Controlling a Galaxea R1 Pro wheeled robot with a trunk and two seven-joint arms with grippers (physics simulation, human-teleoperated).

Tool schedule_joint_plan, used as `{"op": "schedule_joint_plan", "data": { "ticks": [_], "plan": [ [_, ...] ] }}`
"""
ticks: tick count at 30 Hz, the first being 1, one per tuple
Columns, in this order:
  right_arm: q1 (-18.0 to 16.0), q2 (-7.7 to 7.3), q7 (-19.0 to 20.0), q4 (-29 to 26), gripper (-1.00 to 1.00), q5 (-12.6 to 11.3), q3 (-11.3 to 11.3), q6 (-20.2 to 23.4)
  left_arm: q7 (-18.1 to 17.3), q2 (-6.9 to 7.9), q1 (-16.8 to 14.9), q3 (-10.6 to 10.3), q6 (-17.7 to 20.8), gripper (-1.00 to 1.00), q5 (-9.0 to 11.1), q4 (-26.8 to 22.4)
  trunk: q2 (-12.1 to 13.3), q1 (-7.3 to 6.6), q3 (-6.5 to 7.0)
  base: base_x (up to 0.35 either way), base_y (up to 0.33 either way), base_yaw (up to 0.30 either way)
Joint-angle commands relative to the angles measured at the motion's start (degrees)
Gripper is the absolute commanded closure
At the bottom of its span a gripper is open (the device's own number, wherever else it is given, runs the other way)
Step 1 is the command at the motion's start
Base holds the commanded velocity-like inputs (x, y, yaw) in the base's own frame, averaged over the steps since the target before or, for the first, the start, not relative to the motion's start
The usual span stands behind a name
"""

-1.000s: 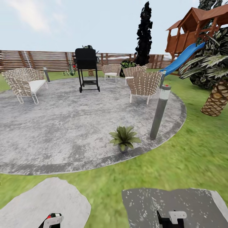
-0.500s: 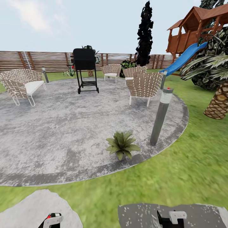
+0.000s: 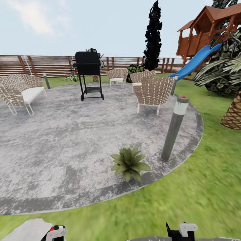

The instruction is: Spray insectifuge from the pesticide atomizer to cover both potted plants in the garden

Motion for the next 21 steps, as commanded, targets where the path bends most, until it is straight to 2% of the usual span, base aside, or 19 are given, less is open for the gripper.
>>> {"op": "schedule_joint_plan", "data": {
  "ticks": [1,21],
  "plan": [
    [-0.03,-0.01,0.01,0.04,-1.0,0.02,0.0,-0.16,0.06,0.01,-0.03,0.02,-0.19,1.0,0.0,0.04,-0.02,0.02,-0.05,0.331,-0.061,0.0],
    [-0.03,-0.01,0.08,0.04,-1.0,0.04,0.0,-0.14,0.06,0.07,-0.03,0.02,-0.19,1.0,-0.03,0.04,-0.02,0.02,-0.05,0.284,-0.155,0.003]
  ]
}}
